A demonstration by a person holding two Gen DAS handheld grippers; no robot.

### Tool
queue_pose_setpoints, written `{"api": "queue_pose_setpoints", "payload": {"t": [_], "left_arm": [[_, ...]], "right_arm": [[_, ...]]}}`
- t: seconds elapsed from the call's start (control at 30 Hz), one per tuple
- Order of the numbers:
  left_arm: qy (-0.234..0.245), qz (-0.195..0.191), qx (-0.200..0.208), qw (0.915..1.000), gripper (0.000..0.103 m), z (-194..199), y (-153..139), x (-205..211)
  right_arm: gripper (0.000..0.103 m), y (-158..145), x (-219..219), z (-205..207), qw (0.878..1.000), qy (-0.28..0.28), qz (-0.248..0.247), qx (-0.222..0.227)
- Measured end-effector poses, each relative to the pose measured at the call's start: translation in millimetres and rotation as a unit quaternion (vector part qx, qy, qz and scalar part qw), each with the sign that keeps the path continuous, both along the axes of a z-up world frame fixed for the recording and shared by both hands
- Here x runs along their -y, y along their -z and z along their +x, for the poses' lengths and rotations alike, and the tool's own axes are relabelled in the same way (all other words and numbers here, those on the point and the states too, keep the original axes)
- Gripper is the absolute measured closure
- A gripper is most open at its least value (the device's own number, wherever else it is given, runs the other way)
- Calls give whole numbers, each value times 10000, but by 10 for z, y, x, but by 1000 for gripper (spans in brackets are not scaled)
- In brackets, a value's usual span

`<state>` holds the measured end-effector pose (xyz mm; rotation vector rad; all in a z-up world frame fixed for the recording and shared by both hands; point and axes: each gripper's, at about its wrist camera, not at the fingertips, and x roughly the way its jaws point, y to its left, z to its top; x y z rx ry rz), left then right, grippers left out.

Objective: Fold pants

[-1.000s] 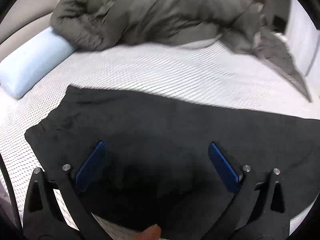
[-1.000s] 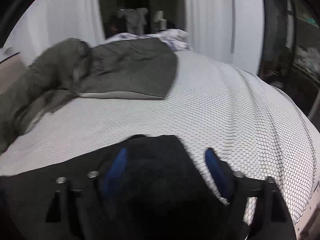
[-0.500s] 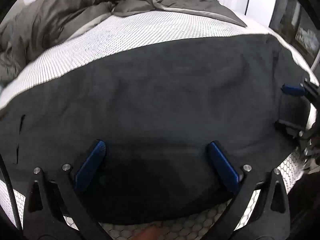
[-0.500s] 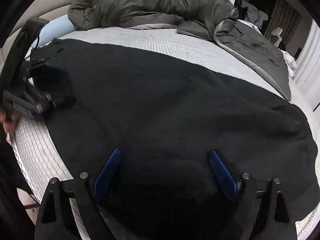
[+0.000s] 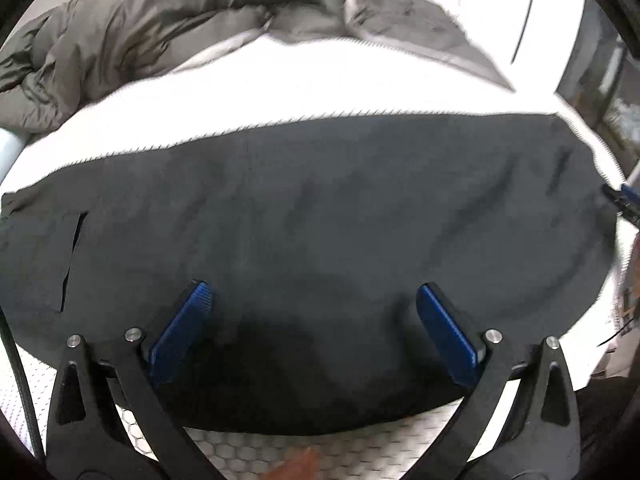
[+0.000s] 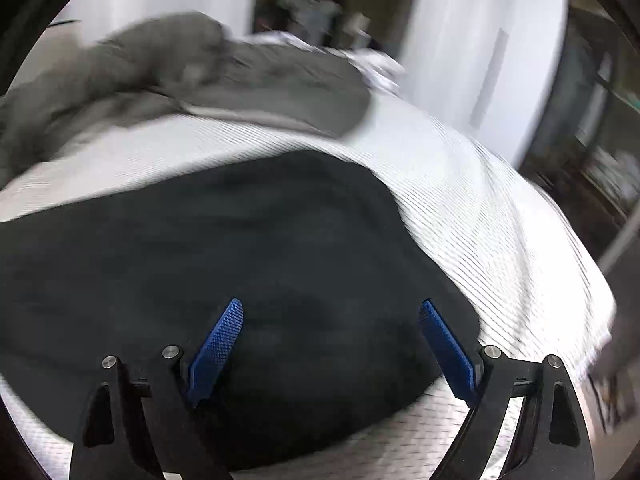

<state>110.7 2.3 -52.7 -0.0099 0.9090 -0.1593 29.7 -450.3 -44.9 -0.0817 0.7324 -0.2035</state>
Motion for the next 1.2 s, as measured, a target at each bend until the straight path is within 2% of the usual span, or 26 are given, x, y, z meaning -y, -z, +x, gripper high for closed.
{"api": "queue_pose_setpoints", "payload": {"t": [0.07,0.17,0.27,0.33,0.4,0.47,0.57,0.6,0.67,0.73,0.83,0.93,1.0,1.07,1.1,1.2], "left_arm": [[184,-111,78,9997,1,58,-68,138],[384,-67,-116,9992,1,266,-1,341],[501,242,-285,9980,1,409,115,485],[456,360,-413,9975,1,456,166,448],[328,387,-411,9979,1,489,179,338],[65,483,-448,9978,0,494,190,152],[-252,327,-510,9978,0,499,222,-131],[-351,325,-510,9976,0,500,214,-190],[-487,316,-499,9971,0,495,181,-260],[-488,323,-412,9974,1,481,98,-270],[-342,250,-184,9989,1,477,-63,-180],[-71,48,-24,10000,1,560,-182,-14],[141,136,22,9998,1,714,-172,168],[327,353,-18,9988,1,826,-123,340],[425,469,-51,9980,1,860,-81,403],[592,895,-410,9934,0,1010,122,489]], "right_arm": [[9,-51,-317,59,9977,-608,285,64],[9,58,-900,309,9855,-1571,486,-423],[9,300,-1418,522,9693,-2289,-116,-896],[9,419,-1427,616,9670,-2280,-436,-1053],[9,443,-1153,784,9766,-1826,-456,-1037],[9,448,-633,863,9898,-855,-556,-995],[8,453,103,894,9910,641,-747,-905],[6,441,290,885,9909,893,-556,-845],[6,399,459,872,9932,922,98,-711],[6,289,358,840,9935,923,-103,-652],[6,13,-16,798,9978,436,-442,-220],[6,-174,-487,909,9986,-534,18,-56],[6,-118,-859,1083,9928,-1123,300,-300],[6,10,-1263,1293,9848,-1578,353,-627],[6,101,-1475,1372,9795,-1819,261,-830],[7,440,-1874,1546,9624,-2309,-556,-1316]]}}
